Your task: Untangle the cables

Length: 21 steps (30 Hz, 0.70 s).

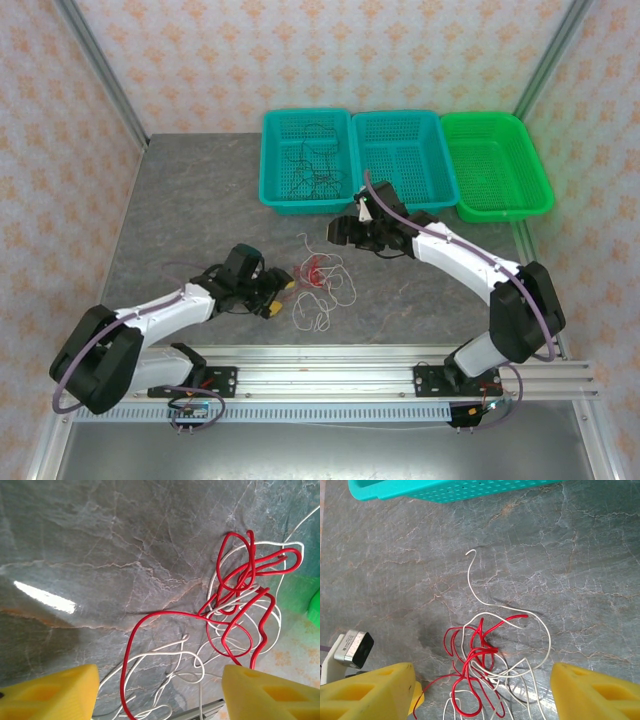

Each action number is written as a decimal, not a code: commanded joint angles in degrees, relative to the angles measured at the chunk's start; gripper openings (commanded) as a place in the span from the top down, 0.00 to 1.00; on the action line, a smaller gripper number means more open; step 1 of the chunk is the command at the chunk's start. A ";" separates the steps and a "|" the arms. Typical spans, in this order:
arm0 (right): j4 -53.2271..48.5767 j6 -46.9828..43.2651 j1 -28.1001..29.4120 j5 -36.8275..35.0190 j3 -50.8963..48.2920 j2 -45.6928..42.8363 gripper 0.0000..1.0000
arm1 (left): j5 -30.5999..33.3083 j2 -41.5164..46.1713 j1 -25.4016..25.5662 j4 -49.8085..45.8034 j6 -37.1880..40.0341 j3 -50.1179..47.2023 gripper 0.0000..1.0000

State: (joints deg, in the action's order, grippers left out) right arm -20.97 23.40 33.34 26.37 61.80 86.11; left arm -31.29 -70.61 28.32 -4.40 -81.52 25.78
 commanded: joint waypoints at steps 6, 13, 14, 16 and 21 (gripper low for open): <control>1.02 0.24 0.12 -0.82 -0.53 -0.34 0.28 | -2.42 -3.31 -0.70 6.29 -0.92 -0.03 0.57; 0.34 -2.00 4.50 -2.16 1.05 1.94 0.28 | -1.43 -3.16 -0.65 5.92 -0.60 -0.41 0.96; 0.06 -2.44 5.68 -2.40 1.52 2.73 0.28 | -0.96 -2.99 -0.64 4.96 0.38 0.04 1.00; -0.20 -3.38 8.34 -3.36 2.61 4.37 0.28 | 0.34 -2.33 -0.88 1.64 3.85 1.89 1.00; -2.13 -3.77 15.08 -12.69 4.83 10.66 0.31 | 5.93 0.90 -1.10 -9.57 15.61 10.54 1.00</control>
State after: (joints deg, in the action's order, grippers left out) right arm -21.15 20.78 45.95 21.15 64.62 93.91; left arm -30.17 -72.75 27.68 -6.87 -74.61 30.70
